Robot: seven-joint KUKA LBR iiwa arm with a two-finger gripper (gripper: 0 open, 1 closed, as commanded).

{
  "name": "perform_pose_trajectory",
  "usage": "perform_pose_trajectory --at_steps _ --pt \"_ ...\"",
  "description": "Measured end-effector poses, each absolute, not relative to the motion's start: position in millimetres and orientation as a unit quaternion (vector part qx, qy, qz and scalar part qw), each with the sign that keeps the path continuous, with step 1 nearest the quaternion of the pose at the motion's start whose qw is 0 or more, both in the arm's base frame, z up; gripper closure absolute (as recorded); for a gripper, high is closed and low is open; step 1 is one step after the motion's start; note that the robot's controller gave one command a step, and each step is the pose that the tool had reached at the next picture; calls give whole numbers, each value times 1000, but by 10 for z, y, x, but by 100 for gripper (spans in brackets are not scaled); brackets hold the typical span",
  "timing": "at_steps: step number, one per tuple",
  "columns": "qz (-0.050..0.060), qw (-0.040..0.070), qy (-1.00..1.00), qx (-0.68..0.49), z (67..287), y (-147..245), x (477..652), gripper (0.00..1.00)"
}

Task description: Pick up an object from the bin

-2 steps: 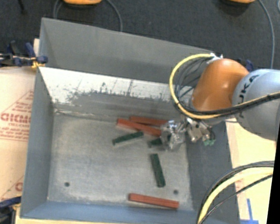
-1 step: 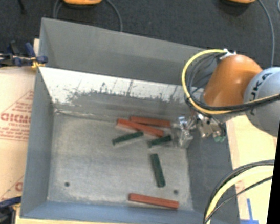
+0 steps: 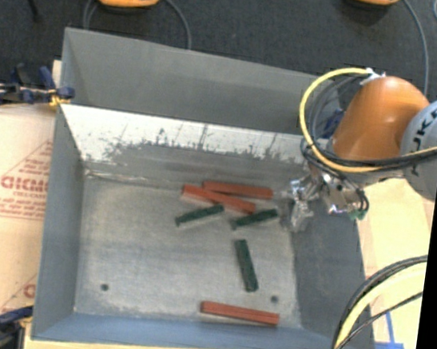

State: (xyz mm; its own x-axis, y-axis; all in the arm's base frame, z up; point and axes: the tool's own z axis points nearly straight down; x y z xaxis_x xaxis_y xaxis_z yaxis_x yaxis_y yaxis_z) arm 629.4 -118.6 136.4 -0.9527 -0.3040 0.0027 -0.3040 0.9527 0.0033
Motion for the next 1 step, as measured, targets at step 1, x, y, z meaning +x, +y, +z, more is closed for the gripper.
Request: perform_pose_trajectory --at_steps 1 --pt "2 -3 -984 176 699 -1265 6542 0"
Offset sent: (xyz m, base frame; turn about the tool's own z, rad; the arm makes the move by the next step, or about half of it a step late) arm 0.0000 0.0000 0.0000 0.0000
